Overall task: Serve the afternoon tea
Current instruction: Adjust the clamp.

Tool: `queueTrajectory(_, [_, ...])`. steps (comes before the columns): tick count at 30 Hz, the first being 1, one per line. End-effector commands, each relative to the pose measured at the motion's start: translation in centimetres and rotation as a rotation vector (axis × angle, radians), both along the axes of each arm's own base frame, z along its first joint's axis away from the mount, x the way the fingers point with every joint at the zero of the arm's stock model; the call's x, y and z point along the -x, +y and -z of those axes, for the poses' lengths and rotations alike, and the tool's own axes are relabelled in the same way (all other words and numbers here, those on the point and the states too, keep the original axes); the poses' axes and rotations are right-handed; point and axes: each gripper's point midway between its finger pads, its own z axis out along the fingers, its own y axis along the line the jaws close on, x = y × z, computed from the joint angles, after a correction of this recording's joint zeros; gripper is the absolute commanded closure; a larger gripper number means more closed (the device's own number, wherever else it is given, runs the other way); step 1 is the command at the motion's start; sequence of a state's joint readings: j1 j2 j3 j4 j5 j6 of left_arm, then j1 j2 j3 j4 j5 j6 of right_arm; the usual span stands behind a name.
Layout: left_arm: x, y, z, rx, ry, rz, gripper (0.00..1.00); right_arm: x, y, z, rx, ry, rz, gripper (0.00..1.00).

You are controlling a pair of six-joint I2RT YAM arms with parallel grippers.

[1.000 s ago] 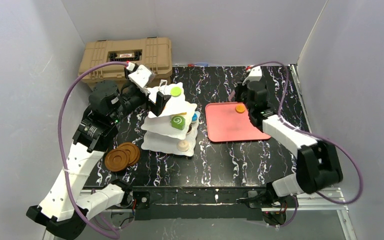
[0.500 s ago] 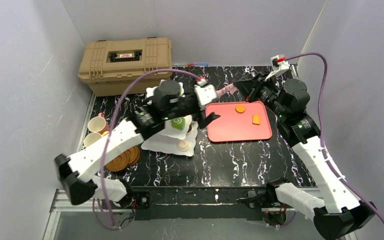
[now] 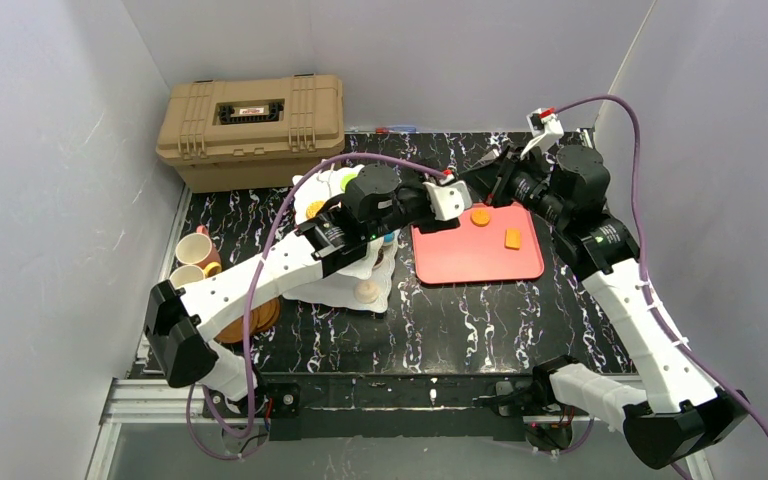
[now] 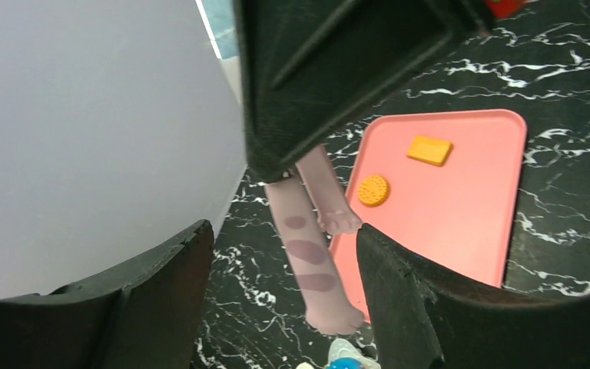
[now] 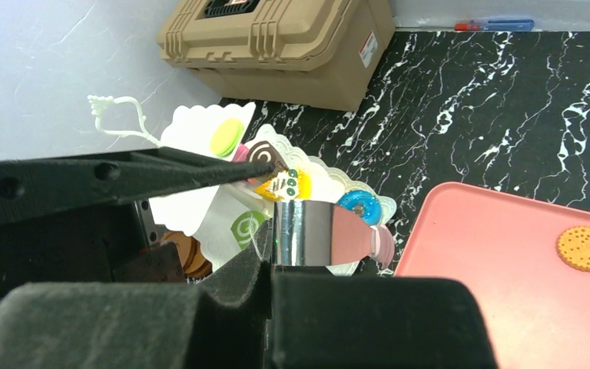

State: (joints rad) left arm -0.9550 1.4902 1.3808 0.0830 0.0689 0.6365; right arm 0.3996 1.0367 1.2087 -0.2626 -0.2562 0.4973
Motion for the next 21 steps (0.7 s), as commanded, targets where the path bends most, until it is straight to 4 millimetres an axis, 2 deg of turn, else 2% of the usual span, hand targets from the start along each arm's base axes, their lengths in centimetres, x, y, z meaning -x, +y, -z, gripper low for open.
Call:
queueTrajectory(1, [-0.2,1.3,-3.4,0.067,-0.086,-0.050,0.35,1.0,0.3,-3.7,-0.059,-0.074,-0.038,0.99])
queueTrajectory(6, [-0.6,1.9,-2.3,0.056,-0.062,-0.084,0.37,1.7,0.5,-4.4,-0.093,-0.093,-0.060,0.99])
queueTrajectory(9, [-0.1,2.1,-1.9,0.062,0.013,-0.053,0.45,2.1,0.4,-4.6,-0.100,-0.101,-0.063,0.99])
queueTrajectory(12, [0.4,2.5,-1.6,0.063,0.084,-0.031,0.58,2.3,0.4,-4.8,-0.110,-0.108,-0.067,0.99])
queueTrajectory(16, [0.8,2.8,-1.7,0.070,0.102,-0.014,0.82,2.1,0.5,-4.7,-0.112,-0.104,-0.069,0.99])
queueTrajectory(18, [0.7,2.8,-1.8,0.073,0.100,-0.020,0.91,2.1,0.7,-4.7,-0.119,-0.098,-0.075,0.97])
queueTrajectory(19, [0.6,2.9,-1.9,0.076,0.102,-0.025,0.94,2.1,0.8,-4.7,-0.123,-0.097,-0.079,0.89])
queueTrajectory(21, [0.0,3.2,-2.2,0.099,0.110,-0.050,1.00,2.3,0.9,-4.8,-0.123,-0.093,-0.092,0.62])
